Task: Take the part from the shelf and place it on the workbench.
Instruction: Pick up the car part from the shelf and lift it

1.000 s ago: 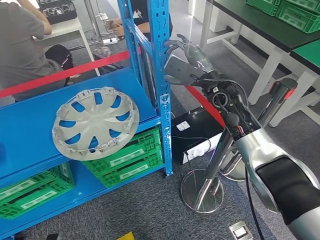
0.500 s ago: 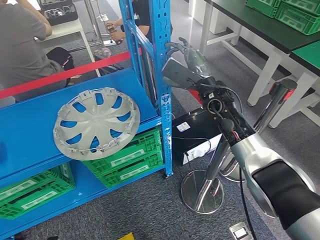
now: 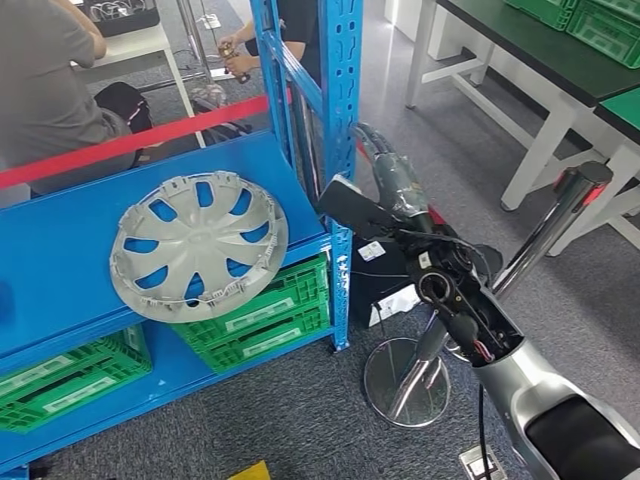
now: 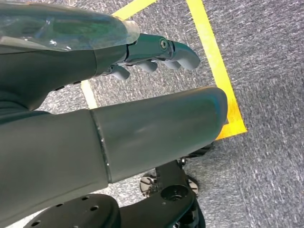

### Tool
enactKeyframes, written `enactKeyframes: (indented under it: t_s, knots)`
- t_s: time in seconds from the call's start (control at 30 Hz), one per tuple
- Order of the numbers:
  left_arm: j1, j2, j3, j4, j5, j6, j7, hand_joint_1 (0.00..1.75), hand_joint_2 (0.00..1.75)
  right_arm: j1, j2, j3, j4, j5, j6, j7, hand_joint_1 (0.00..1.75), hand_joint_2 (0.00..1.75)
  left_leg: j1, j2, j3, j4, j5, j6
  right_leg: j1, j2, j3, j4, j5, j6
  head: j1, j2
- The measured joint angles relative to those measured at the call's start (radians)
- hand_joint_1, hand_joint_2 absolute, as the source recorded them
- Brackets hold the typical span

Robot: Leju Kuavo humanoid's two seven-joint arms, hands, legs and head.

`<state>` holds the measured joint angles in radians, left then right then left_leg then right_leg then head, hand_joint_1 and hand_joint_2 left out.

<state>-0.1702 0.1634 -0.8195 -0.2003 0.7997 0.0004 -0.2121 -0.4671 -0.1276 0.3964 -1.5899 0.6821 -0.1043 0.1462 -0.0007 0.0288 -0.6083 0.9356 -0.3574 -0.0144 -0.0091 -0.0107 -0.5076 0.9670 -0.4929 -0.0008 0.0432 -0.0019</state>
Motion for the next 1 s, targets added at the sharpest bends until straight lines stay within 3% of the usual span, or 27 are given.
enactKeyframes:
  t_s: [0.6, 0.83, 1.0]
  knots:
    - [-0.01, -0.005, 0.0, 0.0, -0.02, -0.001, 0.009, 0.0, 0.0, 0.061, -0.005, 0.003, -0.16, 0.042, 0.009, 0.008, 0.0, 1.75, 0.0, -0.002, -0.004, 0.0, -0.007, 0.002, 0.0, -0.002, 0.001, -0.007, -0.004, 0.004, 0.0, 0.0]
    - [-0.027, -0.01, -0.002, 0.0, -0.031, -0.005, 0.019, 0.0, 0.0, 0.034, 0.003, 0.03, -0.127, 0.025, 0.049, -0.037, 0.0, 1.75, 0.0, -0.004, -0.005, 0.0, -0.007, 0.002, 0.001, -0.005, 0.002, -0.008, -0.004, 0.004, 0.0, 0.0]
    - [-0.039, -0.014, -0.003, 0.0, -0.039, -0.012, 0.024, 0.0, 0.0, -0.021, 0.023, 0.058, -0.016, -0.056, 0.084, -0.08, 0.0, 1.75, 0.0, -0.006, -0.006, 0.0, -0.006, 0.002, 0.001, -0.007, 0.002, -0.008, -0.004, 0.004, 0.0, 0.0]
